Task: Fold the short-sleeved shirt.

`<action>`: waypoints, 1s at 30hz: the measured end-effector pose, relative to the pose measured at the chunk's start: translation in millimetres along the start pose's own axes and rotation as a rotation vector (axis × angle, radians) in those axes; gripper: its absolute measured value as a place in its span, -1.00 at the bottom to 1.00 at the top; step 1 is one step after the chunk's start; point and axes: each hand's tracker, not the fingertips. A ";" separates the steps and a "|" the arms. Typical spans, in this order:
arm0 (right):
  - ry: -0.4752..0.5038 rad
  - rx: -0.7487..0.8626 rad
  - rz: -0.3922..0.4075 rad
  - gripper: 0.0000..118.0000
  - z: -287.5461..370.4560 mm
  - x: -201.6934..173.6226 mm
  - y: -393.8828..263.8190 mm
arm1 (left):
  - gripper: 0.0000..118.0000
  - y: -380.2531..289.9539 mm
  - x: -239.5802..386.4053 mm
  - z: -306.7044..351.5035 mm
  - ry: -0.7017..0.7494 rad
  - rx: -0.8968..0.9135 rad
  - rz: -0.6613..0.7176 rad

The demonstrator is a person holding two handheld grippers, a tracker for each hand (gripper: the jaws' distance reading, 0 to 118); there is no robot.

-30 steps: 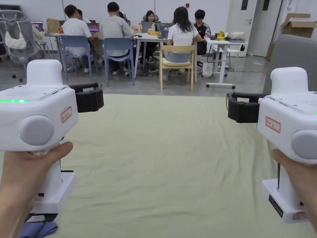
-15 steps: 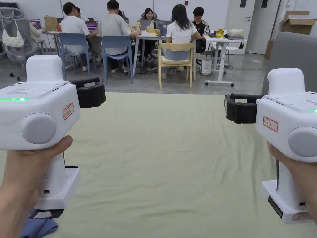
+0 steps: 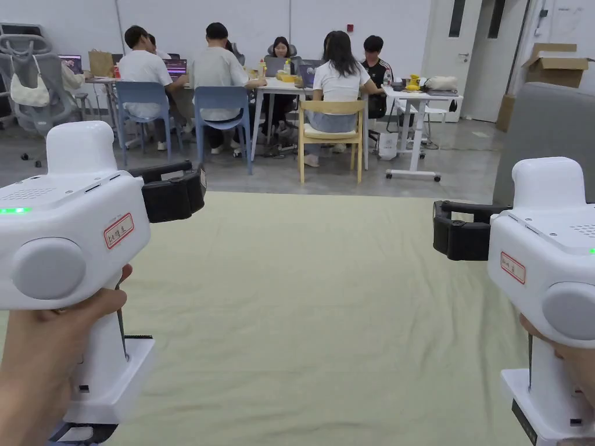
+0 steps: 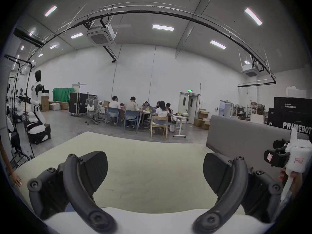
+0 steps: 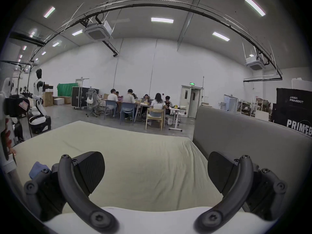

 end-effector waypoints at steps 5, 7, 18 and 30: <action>0.015 0.005 -0.033 1.00 -0.5 2.4 1.2 | 0.99 -1.3 -1.5 -0.1 0.018 0.015 0.004; 0.017 0.004 -0.041 1.00 -1.6 3.8 2.0 | 0.99 -2.4 -1.7 -1.5 0.024 -0.001 0.000; 0.004 -0.032 -0.048 1.00 -9.7 1.2 6.6 | 0.99 -9.5 6.4 -11.9 0.115 -0.035 -0.089; 0.053 -0.025 -0.087 1.00 -8.7 5.6 1.0 | 0.99 -9.9 9.7 -19.9 0.142 -0.022 -0.098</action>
